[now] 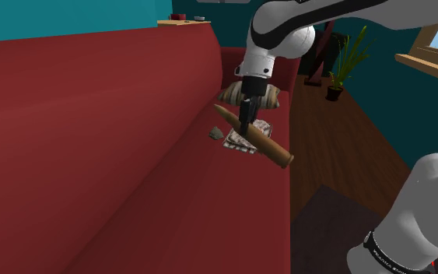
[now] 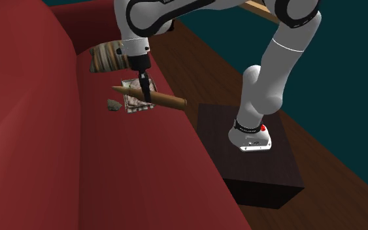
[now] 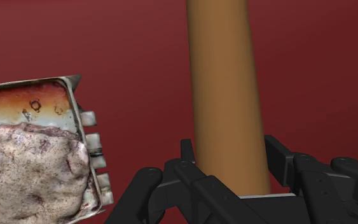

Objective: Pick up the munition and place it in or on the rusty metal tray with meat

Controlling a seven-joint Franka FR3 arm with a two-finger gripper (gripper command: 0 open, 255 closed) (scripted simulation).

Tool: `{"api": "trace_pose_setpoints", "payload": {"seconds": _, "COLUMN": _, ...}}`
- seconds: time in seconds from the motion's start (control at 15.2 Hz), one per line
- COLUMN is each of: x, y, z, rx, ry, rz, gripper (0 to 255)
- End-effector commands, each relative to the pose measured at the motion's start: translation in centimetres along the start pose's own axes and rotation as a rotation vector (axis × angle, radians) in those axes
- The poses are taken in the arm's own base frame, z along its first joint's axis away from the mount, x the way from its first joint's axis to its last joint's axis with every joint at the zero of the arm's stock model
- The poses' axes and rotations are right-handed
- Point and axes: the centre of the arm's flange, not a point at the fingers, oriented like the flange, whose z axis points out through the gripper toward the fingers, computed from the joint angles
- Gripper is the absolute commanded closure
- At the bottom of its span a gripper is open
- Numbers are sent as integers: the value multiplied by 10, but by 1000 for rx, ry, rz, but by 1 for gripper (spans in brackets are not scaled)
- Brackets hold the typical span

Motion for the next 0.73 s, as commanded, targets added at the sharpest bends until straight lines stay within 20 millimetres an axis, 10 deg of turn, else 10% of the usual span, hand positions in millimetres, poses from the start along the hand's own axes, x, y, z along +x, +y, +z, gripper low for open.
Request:
{"api": "trace_pose_setpoints", "payload": {"seconds": 0.0, "x": 5, "y": 25, "z": -8, "rx": -1, "ry": 0, "rz": -1, "gripper": 255}}
{"api": "trace_pose_setpoints", "payload": {"seconds": 0.66, "x": 34, "y": 144, "z": -56, "rx": -1, "ry": 0, "rz": -1, "gripper": 255}}
